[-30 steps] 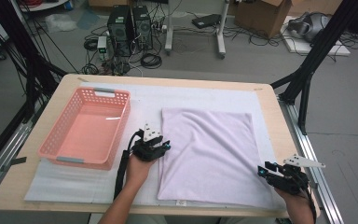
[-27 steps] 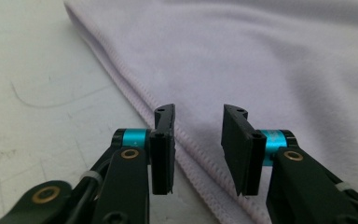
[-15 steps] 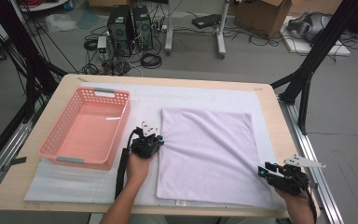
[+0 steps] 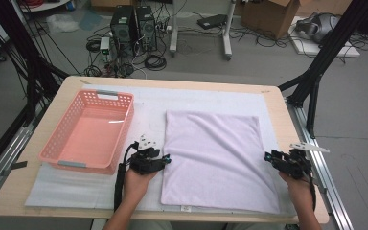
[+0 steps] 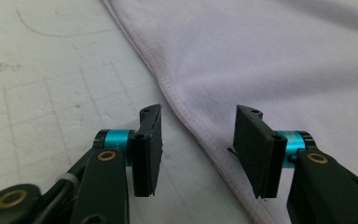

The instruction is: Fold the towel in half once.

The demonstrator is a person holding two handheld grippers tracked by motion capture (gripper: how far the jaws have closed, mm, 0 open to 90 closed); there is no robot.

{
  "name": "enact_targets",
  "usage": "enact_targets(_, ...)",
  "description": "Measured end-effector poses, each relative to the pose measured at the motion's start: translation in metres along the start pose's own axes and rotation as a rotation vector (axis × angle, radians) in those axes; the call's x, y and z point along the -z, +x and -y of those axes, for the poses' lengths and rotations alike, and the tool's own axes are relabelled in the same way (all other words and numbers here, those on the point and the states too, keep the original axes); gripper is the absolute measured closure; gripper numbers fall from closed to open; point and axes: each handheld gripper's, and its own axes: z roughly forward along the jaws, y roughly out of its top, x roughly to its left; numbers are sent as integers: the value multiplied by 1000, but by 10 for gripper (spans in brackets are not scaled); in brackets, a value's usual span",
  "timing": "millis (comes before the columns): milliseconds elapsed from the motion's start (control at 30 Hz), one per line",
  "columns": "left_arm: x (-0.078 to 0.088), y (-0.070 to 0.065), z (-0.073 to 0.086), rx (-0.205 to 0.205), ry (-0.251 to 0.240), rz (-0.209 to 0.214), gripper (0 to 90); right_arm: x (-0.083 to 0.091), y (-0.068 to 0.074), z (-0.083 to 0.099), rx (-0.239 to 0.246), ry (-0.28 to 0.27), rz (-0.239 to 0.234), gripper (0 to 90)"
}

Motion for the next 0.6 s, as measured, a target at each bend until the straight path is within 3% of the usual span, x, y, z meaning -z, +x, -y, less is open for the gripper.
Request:
enact_targets(133, 4, -4, 4, -11, 5, 35, 504, -32, -1, -16, 37, 31, 65, 617)
enact_targets(200, 4, -6, 5, -24, 4, 37, 500, -46, -3, -20, 56, 61, 77, 701)
enact_targets(233, 3, -7, 5, -28, 5, 40, 500, -49, -5, -21, 54, 44, 66, 845)
enact_targets(267, 4, -8, 5, -38, 9, 38, 497, -50, -5, -23, 70, 43, 85, 860)
enact_targets(300, 4, -9, 6, -42, 12, 38, 493, -50, -7, -25, 76, 46, 137, 864)
enact_targets(333, 4, -9, 6, -42, 12, 38, 489, -50, -9, -26, 68, 41, 185, 864)
enact_targets(400, 4, -12, 7, -35, 14, 56, 479, -51, -12, -25, 11, 27, 171, 819)
enact_targets(433, 5, -14, 8, -45, 14, 61, 477, -50, -12, -25, 9, 25, 174, 729)
enact_targets(467, 5, -14, 8, -45, 14, 61, 474, -50, -12, -25, 9, 25, 174, 729)
enact_targets(500, 6, -16, 9, -49, 18, 66, 472, -44, -12, -25, 19, 34, 164, 630)
enact_targets(600, 9, -20, 12, -60, 21, 65, 485, -30, -12, -25, 26, 15, 139, 599)
